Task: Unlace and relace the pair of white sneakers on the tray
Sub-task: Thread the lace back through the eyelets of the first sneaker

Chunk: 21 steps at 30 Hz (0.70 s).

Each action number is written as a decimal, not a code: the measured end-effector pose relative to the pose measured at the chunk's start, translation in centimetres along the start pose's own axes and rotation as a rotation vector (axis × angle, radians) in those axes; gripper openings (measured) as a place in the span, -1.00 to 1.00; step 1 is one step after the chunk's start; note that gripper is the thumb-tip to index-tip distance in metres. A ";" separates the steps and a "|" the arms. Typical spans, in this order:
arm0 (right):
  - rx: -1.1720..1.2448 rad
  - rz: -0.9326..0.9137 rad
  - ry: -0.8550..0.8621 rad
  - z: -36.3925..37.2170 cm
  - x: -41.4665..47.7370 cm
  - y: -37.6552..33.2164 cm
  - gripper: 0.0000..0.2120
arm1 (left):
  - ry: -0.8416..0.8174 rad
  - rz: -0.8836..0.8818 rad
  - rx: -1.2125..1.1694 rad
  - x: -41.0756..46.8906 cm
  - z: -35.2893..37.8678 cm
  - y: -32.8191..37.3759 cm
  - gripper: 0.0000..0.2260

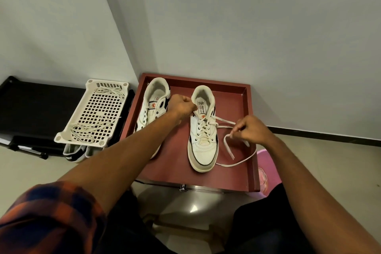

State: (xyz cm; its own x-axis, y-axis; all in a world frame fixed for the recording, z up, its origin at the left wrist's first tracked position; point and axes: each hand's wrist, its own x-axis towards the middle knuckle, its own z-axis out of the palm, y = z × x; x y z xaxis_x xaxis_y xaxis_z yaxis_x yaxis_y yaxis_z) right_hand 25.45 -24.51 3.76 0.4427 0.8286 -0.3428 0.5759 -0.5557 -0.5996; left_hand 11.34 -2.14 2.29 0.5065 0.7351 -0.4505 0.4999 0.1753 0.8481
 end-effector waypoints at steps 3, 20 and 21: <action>-0.020 0.019 -0.119 0.4 0.5 -0.9 -0.97 | 0.064 0.239 0.221 -0.9 0.2 0.0 -0.77; 0.169 0.381 0.305 1.5 7.5 -7.4 -0.61 | -0.261 0.546 0.965 -2.2 1.4 2.2 -0.87; 0.201 0.396 0.302 1.4 7.6 -7.3 -0.64 | -0.265 0.541 0.916 -1.9 1.3 2.0 -0.87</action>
State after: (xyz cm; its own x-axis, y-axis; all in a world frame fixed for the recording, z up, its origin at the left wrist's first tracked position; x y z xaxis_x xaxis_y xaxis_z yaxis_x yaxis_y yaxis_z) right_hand 23.68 -14.07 4.50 0.7947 0.4850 -0.3651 0.1944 -0.7731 -0.6038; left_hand 12.25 -4.05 4.50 0.8965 0.3846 -0.2199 0.4428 -0.7621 0.4724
